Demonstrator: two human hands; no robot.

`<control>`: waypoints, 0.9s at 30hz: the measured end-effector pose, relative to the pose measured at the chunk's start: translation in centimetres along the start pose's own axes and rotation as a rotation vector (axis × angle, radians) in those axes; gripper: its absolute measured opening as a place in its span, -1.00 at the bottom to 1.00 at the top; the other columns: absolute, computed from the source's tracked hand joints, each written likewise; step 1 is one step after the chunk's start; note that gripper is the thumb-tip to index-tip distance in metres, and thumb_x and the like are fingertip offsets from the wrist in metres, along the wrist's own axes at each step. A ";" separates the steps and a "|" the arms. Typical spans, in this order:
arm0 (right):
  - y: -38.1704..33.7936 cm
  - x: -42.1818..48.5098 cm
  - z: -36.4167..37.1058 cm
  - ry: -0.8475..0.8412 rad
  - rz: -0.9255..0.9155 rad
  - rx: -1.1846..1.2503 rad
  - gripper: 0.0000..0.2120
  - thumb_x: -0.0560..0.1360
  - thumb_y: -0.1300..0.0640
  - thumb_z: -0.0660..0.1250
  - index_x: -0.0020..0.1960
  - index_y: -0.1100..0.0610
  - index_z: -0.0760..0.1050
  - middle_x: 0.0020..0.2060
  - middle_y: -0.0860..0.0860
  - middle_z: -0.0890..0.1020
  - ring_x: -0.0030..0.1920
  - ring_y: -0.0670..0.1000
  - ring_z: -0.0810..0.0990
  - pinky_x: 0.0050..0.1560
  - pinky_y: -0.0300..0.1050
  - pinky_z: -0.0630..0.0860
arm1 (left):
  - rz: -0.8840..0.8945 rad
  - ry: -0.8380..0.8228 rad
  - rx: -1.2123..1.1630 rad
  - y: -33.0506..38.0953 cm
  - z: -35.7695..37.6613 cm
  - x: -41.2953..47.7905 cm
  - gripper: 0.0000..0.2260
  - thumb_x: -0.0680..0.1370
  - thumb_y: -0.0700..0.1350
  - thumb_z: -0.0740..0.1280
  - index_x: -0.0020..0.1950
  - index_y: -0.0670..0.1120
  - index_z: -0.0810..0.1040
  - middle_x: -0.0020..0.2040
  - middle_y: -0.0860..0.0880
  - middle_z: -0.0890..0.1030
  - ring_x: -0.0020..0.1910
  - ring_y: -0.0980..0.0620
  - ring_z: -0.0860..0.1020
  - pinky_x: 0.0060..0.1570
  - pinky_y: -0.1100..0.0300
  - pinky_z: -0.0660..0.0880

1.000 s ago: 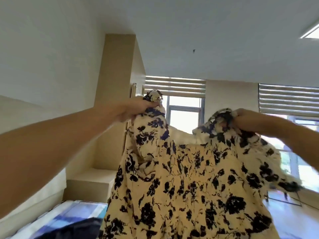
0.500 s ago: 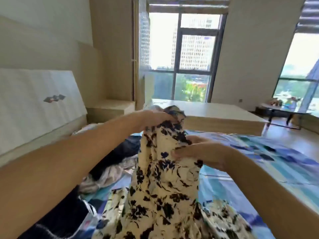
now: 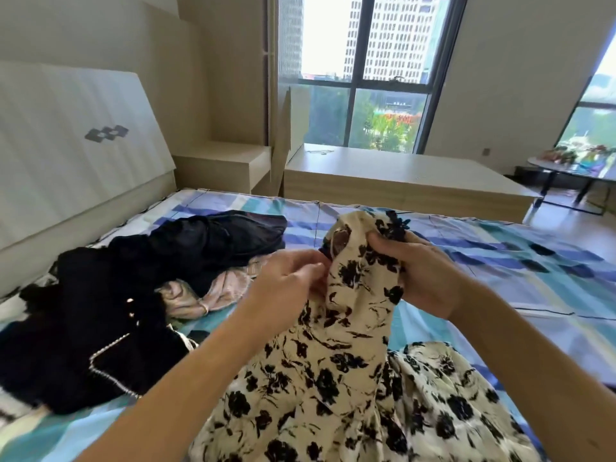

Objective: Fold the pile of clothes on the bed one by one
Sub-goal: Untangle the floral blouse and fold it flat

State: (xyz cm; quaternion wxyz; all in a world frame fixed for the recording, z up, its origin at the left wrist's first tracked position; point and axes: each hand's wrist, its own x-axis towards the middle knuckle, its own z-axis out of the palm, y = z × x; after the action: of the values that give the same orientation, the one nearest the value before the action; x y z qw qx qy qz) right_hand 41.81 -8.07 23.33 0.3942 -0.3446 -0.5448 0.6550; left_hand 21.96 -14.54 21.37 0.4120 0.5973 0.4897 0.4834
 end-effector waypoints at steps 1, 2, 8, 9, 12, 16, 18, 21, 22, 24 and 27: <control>0.1 0.0 0.1 0.015 -0.012 0.001 -0.49 0.38 0.07 0.41 0.28 0.23 0.50 0.03 0.16 0.69 0.03 0.16 0.64 0.13 0.08 0.53 | -0.069 -0.001 0.008 -0.6 0.5 0.1 -0.69 0.68 -0.23 0.18 -0.10 -0.05 0.67 -0.15 -0.06 0.73 -0.13 -0.07 0.67 0.02 0.03 0.61; 0.3 0.0 0.2 0.031 -0.025 0.007 -0.53 0.38 0.07 0.42 0.24 0.22 0.52 0.01 0.16 0.69 0.02 0.16 0.64 0.16 0.11 0.52 | -0.137 -0.001 -0.011 -1.2 0.9 0.4 -0.72 0.70 -0.17 0.18 -0.08 -0.07 0.66 -0.16 -0.06 0.72 -0.15 -0.06 0.67 0.04 0.03 0.61; 1.0 -0.5 0.5 0.009 -0.026 -0.008 -0.19 0.12 -0.13 0.68 0.24 0.23 0.53 0.18 0.29 0.63 0.17 0.30 0.55 0.41 0.40 0.25 | -0.252 -0.066 -0.374 -2.8 1.6 2.1 -0.54 0.58 0.24 0.12 0.16 -0.06 0.60 0.05 -0.11 0.71 0.13 -0.16 0.62 0.12 0.02 0.53; 1.1 -0.4 0.4 0.023 -0.021 -0.018 -0.28 0.21 -0.11 0.64 0.24 0.21 0.53 0.15 0.26 0.65 0.15 0.28 0.54 0.40 0.42 0.24 | -0.225 -0.059 -0.424 -2.9 1.3 2.3 -0.48 0.61 0.25 0.05 0.23 -0.06 0.60 0.12 -0.12 0.69 0.16 -0.19 0.59 0.14 0.00 0.49; 1.5 -0.4 0.0 0.049 0.009 -0.068 -0.21 0.14 -0.16 0.65 0.23 0.17 0.49 -0.01 0.15 0.70 0.03 0.24 0.53 0.17 0.28 0.50 | -0.198 -0.089 -0.635 -2.6 0.2 2.8 -0.42 0.65 0.25 0.02 0.24 -0.13 0.64 0.03 -0.17 0.60 0.05 -0.16 0.48 0.16 -0.03 0.40; 1.6 -0.4 0.0 0.115 -0.038 -0.083 0.03 -0.09 -0.26 0.70 0.24 0.18 0.49 -0.03 0.07 0.68 -0.15 0.17 0.41 -0.26 -0.13 0.42 | -0.097 -0.244 -0.785 -1.5 -0.5 2.7 -0.54 0.61 0.14 0.24 0.35 -0.16 0.53 0.07 -0.11 0.60 0.07 -0.08 0.53 0.25 0.00 0.43; 1.5 -0.6 -0.1 0.134 -0.093 -0.067 -0.03 -0.03 -0.23 0.70 0.23 0.22 0.49 -0.02 0.04 0.69 -0.30 0.06 0.40 -0.41 -0.28 0.45 | -0.050 -0.190 -0.610 -0.4 -0.6 2.5 -0.63 0.58 -0.01 0.32 0.32 -0.16 0.50 0.01 -0.05 0.65 -0.03 0.01 0.61 0.06 0.10 0.55; 1.2 -1.1 0.0 0.148 -0.136 -0.072 -0.45 0.25 -0.03 0.58 0.12 0.19 0.51 -0.02 0.03 0.71 -0.39 -0.10 0.52 -0.44 -0.33 0.46 | -0.006 0.058 -0.284 0.8 -1.8 2.7 -0.67 0.40 -0.06 0.41 0.15 -0.06 0.55 -0.01 -0.03 0.70 0.04 -0.02 0.65 0.17 0.01 0.56; 1.1 -1.1 0.0 0.157 -0.145 -0.068 -0.59 0.30 0.04 0.50 0.07 0.16 0.52 -0.04 0.02 0.72 -0.38 -0.12 0.57 -0.40 -0.31 0.49 | 0.005 0.101 -0.213 1.1 -2.5 2.8 -0.69 0.42 -0.07 0.43 0.14 -0.05 0.56 0.00 -0.03 0.71 0.06 -0.04 0.67 0.17 -0.01 0.57; 0.8 -1.2 -0.4 0.164 -0.167 -0.078 -0.73 0.33 0.11 0.43 0.00 0.17 0.56 -0.09 0.05 0.73 -0.25 -0.05 0.68 -0.22 -0.21 0.60 | 0.014 0.147 -0.088 1.5 -4.3 2.9 -0.75 0.49 -0.11 0.45 0.15 -0.06 0.56 -0.03 -0.05 0.72 -0.03 -0.03 0.71 -0.01 0.06 0.65; 0.7 -1.1 -0.8 0.185 -0.169 -0.134 -0.72 0.33 0.09 0.45 0.00 0.19 0.62 -0.10 0.10 0.74 -0.14 0.03 0.71 -0.14 -0.15 0.63 | -0.020 0.257 -0.018 1.2 -7.2 3.6 -0.84 0.54 -0.12 0.45 0.10 -0.02 0.58 -0.18 -0.02 0.71 -0.28 0.07 0.69 -0.35 0.24 0.59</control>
State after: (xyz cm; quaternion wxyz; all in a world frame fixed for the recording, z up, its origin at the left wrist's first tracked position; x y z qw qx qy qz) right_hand 42.94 -8.74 22.50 0.4727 -0.3817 -0.5757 0.5472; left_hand 15.31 -11.09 24.54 0.3561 0.5218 0.5398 0.5563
